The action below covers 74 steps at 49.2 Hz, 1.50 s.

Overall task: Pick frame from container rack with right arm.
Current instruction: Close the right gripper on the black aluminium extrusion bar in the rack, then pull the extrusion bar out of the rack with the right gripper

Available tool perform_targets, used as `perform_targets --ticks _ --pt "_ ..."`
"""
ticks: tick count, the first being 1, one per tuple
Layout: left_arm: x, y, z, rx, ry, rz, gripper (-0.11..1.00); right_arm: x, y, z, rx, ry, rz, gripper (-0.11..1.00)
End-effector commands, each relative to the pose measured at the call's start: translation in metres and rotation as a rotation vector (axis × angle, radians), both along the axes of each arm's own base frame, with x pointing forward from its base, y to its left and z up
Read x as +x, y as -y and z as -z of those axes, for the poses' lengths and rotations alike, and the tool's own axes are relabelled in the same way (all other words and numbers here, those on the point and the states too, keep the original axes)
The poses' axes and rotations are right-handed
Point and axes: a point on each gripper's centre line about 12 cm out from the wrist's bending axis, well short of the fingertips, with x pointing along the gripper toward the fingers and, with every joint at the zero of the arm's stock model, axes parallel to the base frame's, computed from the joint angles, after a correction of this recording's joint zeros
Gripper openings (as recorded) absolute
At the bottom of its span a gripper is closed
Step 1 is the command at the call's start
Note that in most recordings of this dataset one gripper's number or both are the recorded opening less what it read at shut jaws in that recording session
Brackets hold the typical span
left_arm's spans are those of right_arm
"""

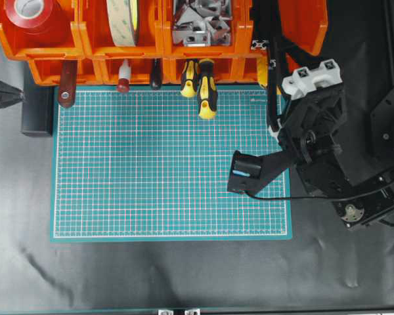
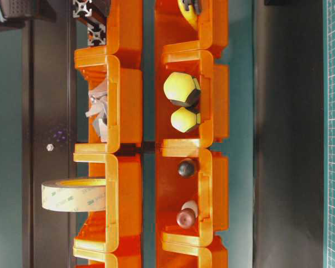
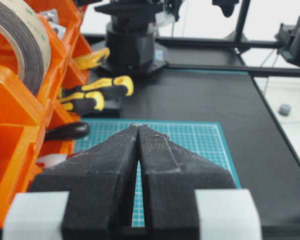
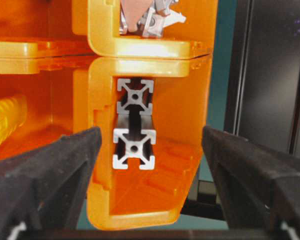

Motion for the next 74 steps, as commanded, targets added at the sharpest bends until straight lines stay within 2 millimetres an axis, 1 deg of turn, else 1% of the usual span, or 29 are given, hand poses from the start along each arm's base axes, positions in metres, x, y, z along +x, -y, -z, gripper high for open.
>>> perform_targets --ticks 1,6,10,13,19,20,36,41,45,55,61,66,69,74 --pt "0.002 0.000 -0.004 0.000 0.008 0.000 0.00 0.003 -0.001 -0.010 0.013 0.038 -0.007 0.76" --pt "0.002 0.000 -0.004 0.000 0.008 0.002 0.00 0.003 -0.001 -0.008 0.010 0.034 -0.004 0.71" --pt "0.002 0.000 -0.004 0.000 0.009 0.002 0.00 0.003 -0.001 -0.008 0.012 0.030 0.000 0.63" --pt "0.002 0.000 -0.004 0.000 0.009 0.002 0.00 0.003 -0.003 -0.007 0.010 0.027 -0.002 0.53" --pt "0.002 0.000 -0.004 0.000 0.009 0.002 0.00 0.005 -0.005 -0.009 0.011 0.030 0.001 0.27" --pt "0.002 0.000 -0.004 0.000 0.009 0.002 0.00 0.005 -0.005 -0.009 0.009 0.029 0.005 0.25" --pt "0.001 0.000 -0.005 0.000 0.011 0.002 0.00 0.004 -0.010 -0.013 -0.011 0.030 0.040 0.25" --pt "0.002 0.000 -0.004 0.000 0.009 0.002 0.00 0.001 -0.017 -0.017 -0.031 0.028 0.050 0.25" --pt "0.002 0.000 -0.004 0.000 0.008 0.002 0.00 -0.003 -0.025 -0.025 -0.041 0.039 0.063 0.25" --pt "0.002 0.000 -0.004 0.000 0.008 0.002 0.00 -0.014 -0.054 -0.041 -0.104 0.068 0.035 0.25" --pt "0.001 0.000 -0.005 -0.002 0.012 0.002 0.00 -0.017 -0.073 -0.050 -0.105 0.100 0.000 0.25" --pt "0.000 0.000 -0.007 -0.003 0.021 0.002 0.00 -0.014 -0.098 -0.058 -0.097 0.136 -0.060 0.25" --pt "-0.001 0.000 -0.009 -0.003 0.029 0.002 0.00 -0.010 -0.113 -0.064 -0.096 0.166 -0.094 0.25" --pt "-0.003 0.000 -0.012 -0.003 0.044 0.002 0.00 -0.003 -0.141 -0.069 -0.081 0.190 -0.158 0.25"
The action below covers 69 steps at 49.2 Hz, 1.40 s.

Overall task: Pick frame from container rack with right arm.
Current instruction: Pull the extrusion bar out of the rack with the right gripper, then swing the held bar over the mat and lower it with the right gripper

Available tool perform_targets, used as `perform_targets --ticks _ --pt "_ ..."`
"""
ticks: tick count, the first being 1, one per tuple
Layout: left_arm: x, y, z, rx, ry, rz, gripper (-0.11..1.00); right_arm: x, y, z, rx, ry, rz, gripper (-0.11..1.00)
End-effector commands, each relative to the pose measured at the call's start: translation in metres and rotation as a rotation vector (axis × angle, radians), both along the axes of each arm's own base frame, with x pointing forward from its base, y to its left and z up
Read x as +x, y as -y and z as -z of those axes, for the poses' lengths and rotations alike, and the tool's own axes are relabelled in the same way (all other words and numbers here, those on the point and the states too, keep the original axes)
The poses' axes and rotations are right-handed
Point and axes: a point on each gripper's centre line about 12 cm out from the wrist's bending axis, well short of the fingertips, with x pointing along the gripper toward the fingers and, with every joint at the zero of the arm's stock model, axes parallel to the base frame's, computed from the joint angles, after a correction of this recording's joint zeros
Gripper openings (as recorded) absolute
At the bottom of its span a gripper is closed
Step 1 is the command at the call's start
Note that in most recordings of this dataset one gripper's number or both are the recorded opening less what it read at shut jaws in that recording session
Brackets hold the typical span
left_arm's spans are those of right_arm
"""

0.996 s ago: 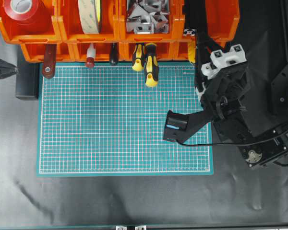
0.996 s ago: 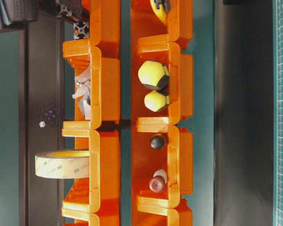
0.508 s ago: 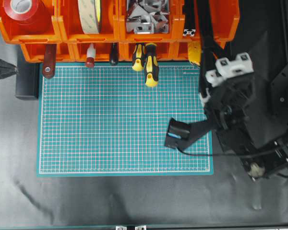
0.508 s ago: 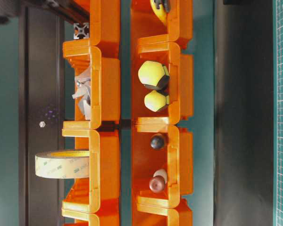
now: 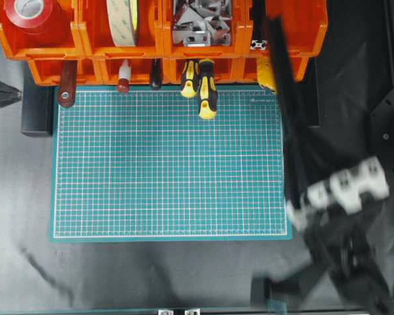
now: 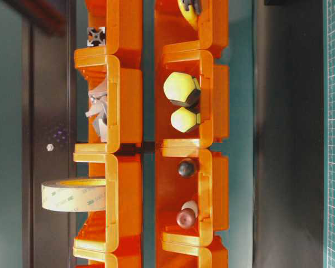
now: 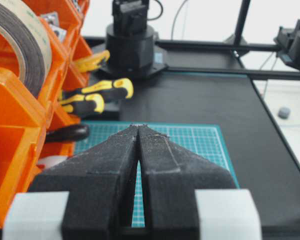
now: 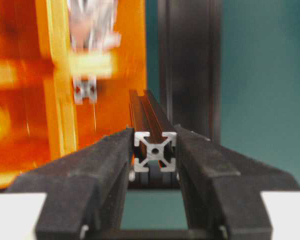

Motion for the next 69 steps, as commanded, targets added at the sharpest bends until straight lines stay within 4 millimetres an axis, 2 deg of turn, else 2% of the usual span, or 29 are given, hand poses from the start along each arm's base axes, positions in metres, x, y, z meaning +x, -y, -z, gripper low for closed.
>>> perform_targets --ticks 1,7,12,23,31,38,52,60,69 --pt "-0.001 0.000 -0.010 0.000 0.029 0.000 0.00 0.004 -0.024 -0.019 0.042 0.062 -0.059 0.25" --pt "-0.004 0.000 -0.015 0.000 0.051 0.000 0.00 0.012 -0.050 -0.024 0.071 0.064 -0.117 0.25" --pt "-0.007 0.000 -0.018 -0.001 0.066 0.002 0.00 0.017 -0.068 -0.019 0.095 0.039 -0.171 0.25" --pt "-0.007 0.000 -0.018 -0.007 0.066 0.002 0.00 0.030 -0.090 0.023 0.170 -0.091 -0.297 0.25" --pt "-0.006 0.000 -0.018 -0.042 0.064 0.002 0.00 0.038 -0.092 0.056 0.194 -0.172 -0.368 0.25" --pt "-0.006 0.002 -0.018 -0.062 0.061 0.011 0.00 0.046 -0.083 0.082 0.209 -0.232 -0.416 0.25" --pt "-0.006 0.006 -0.018 -0.063 0.061 0.036 0.00 0.079 -0.044 0.122 0.288 -0.283 -0.493 0.25" --pt "-0.005 0.006 -0.017 -0.063 0.058 0.034 0.00 0.098 -0.020 0.134 0.337 -0.291 -0.521 0.25" --pt "-0.005 0.006 -0.017 -0.061 0.060 0.036 0.00 0.110 -0.001 0.143 0.364 -0.305 -0.528 0.25"
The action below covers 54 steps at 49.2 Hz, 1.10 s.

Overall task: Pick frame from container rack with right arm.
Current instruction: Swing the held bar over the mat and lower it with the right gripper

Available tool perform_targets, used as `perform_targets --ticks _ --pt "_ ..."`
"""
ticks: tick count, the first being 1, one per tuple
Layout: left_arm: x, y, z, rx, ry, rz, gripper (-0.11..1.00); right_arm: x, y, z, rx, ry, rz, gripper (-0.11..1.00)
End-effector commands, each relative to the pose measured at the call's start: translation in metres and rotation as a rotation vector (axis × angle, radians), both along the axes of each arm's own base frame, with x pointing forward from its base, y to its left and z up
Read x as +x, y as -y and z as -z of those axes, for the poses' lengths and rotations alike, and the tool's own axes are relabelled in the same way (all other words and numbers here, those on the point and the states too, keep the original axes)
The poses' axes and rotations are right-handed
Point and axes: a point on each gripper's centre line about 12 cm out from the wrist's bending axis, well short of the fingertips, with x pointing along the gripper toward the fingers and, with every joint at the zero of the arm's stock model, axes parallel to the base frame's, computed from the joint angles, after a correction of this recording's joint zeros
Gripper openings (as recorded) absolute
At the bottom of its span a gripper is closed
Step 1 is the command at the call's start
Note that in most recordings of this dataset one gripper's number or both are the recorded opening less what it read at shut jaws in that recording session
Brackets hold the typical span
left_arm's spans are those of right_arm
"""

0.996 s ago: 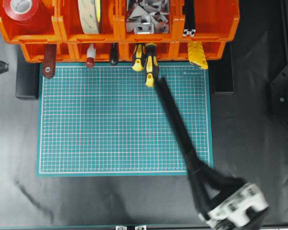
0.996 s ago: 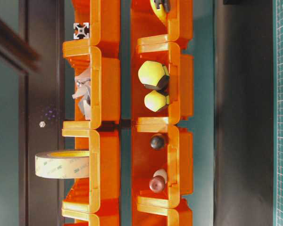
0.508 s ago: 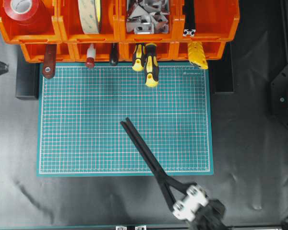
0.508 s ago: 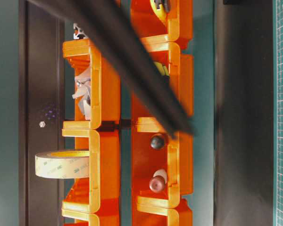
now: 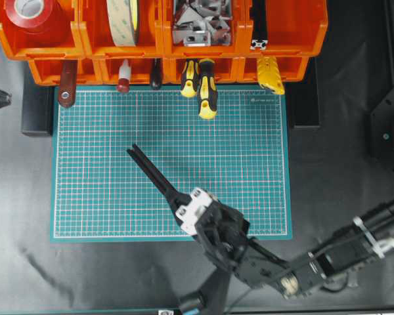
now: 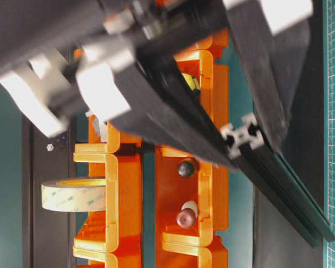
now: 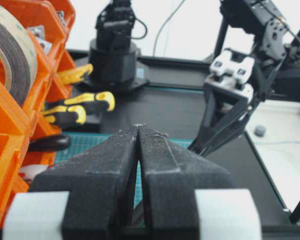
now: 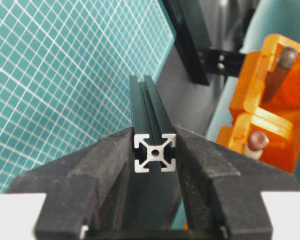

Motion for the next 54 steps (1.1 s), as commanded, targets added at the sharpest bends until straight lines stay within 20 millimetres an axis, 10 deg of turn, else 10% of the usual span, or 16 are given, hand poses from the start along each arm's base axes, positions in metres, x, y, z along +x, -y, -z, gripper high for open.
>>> perform_targets --ticks 1,54 --pt "0.002 0.000 -0.011 -0.001 0.021 0.000 0.00 0.005 0.007 -0.008 0.020 0.019 -0.010 0.25" --pt "0.005 0.000 -0.006 0.003 0.002 -0.003 0.00 0.011 0.017 0.031 0.043 -0.095 -0.064 0.25"
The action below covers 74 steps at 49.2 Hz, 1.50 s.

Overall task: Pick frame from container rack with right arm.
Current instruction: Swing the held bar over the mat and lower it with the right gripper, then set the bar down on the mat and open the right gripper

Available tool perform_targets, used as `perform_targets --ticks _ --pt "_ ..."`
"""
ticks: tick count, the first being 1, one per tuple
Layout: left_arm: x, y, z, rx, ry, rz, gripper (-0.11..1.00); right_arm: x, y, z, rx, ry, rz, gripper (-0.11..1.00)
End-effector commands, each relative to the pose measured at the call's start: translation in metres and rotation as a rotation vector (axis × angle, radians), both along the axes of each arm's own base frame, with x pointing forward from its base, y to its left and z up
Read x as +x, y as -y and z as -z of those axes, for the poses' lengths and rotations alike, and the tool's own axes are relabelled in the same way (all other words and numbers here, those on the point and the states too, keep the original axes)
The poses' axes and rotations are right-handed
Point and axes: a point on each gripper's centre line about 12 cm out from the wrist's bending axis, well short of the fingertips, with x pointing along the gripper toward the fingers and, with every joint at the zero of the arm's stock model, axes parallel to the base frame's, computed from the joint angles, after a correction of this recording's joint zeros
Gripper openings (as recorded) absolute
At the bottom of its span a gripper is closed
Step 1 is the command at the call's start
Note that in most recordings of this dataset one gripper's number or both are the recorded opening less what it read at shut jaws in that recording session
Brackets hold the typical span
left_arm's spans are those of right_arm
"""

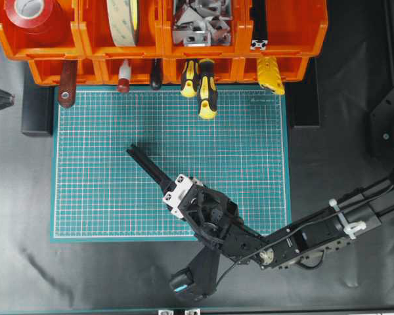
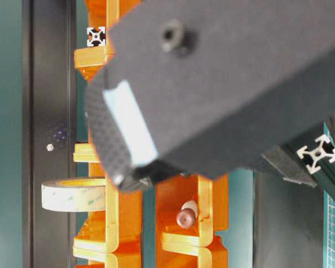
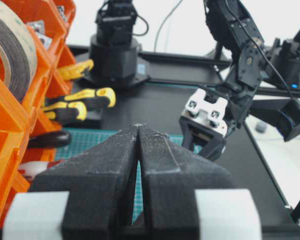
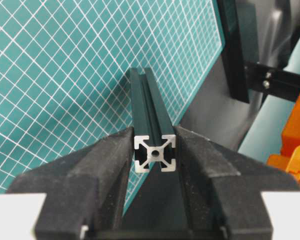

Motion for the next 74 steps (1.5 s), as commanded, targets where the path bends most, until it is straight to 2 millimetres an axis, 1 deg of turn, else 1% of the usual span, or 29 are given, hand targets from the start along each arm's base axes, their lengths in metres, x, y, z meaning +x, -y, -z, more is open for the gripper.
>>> perform_targets --ticks 1,15,17,19,28,33,50,67,74 --pt "0.002 0.000 -0.008 -0.001 0.015 0.002 0.00 0.001 -0.004 -0.010 0.034 0.023 -0.004 0.25" --pt "0.003 0.000 -0.007 0.000 0.009 0.002 0.00 -0.002 -0.006 -0.005 0.085 -0.003 0.015 0.26" --pt "0.003 0.000 -0.006 -0.002 0.008 0.002 0.00 -0.003 -0.006 -0.004 0.093 -0.007 0.015 0.28" --pt "0.003 0.000 -0.006 -0.002 0.008 0.002 0.00 -0.003 -0.007 -0.003 0.100 -0.009 0.011 0.32" --pt "0.004 0.001 -0.006 -0.003 0.006 0.003 0.00 -0.006 -0.008 0.003 0.118 -0.023 0.007 0.59" --pt "0.004 0.001 -0.006 -0.002 0.006 0.003 0.00 -0.009 -0.006 0.006 0.123 -0.035 0.019 0.67" --pt "0.004 0.001 -0.006 -0.002 0.005 0.003 0.00 -0.013 -0.009 0.011 0.161 -0.053 0.046 0.70" --pt "0.004 0.001 -0.003 -0.002 -0.015 0.003 0.00 -0.014 -0.014 0.015 0.304 -0.027 0.172 0.80" --pt "0.004 0.001 -0.002 -0.001 -0.017 0.002 0.00 -0.013 -0.014 0.014 0.335 -0.005 0.205 0.81"
